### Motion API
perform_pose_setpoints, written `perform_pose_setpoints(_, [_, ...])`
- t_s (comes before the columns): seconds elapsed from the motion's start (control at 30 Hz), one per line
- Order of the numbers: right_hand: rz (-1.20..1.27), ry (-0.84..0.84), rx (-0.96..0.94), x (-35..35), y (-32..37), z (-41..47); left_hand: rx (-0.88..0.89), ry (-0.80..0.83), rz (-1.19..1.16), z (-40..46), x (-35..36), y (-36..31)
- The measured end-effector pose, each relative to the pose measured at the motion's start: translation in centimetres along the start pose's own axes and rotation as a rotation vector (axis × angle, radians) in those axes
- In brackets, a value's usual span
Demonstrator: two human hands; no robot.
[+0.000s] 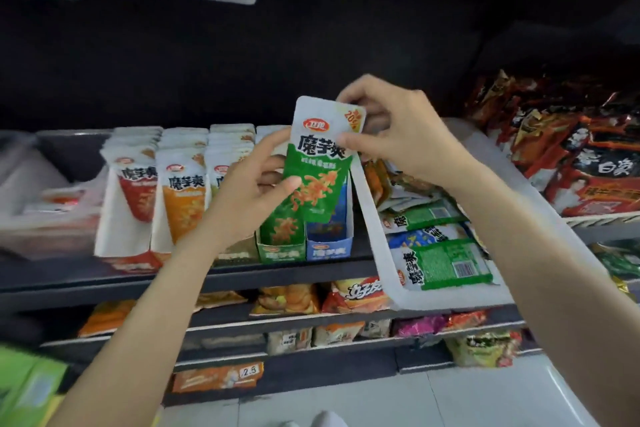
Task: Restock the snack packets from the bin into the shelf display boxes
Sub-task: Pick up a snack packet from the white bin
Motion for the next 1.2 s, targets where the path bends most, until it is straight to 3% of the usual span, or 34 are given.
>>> perform_pose_setpoints(0.13, [-0.103,0.15,-0.065,4.7,0.6,2.5,-0.041,-0.051,0.075,-1.8,-2.9,2.5])
perform_pose_setpoints(0.3, [-0.224,-0.027,-0.075,5.1,0.4,4.7,-0.097,-0.214,0.279,-4.2,-7.6,5.6])
perform_pose_setpoints(0.4, [-0.265,-0.051,-0.067,4.7,0.2,5.6,-0.173,-0.179,0.394,-5.6,-8.6,8.0])
perform_pose_setpoints(0.6, [-0.496,0.043,-0.064,7.8,-1.2,5.0,-0.048,-0.024,0.584,-6.1,-5.0,7.9])
perform_pose_setpoints(0.77, [-0.841,0.218,-0.009,11.9,-3.4,4.1,0.006,-0.032,0.638,-5.8,-2.7,8.0])
perform_pose_setpoints(0.9, [-0.846,0.335,0.021,14.2,-5.2,3.3,0.008,-0.081,0.605,-5.6,-2.8,8.0])
perform_pose_setpoints(1.07, [-0.612,0.068,-0.047,9.0,-4.2,1.9,0.087,-0.219,0.524,-5.8,-3.4,5.8])
perform_pose_setpoints(1.2, [-0.61,-0.075,-0.057,1.8,-5.5,-3.4,0.199,-0.211,0.328,-5.0,-1.1,2.6])
Point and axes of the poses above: each hand's wrist, its own z-axis towards the middle knuckle, its own x-axis out of the palm, y = z × x, the point moved 10 cm from there along z, towards the middle knuckle, and after that the axes turned 1 degree about -z, right-handed, at the moved point
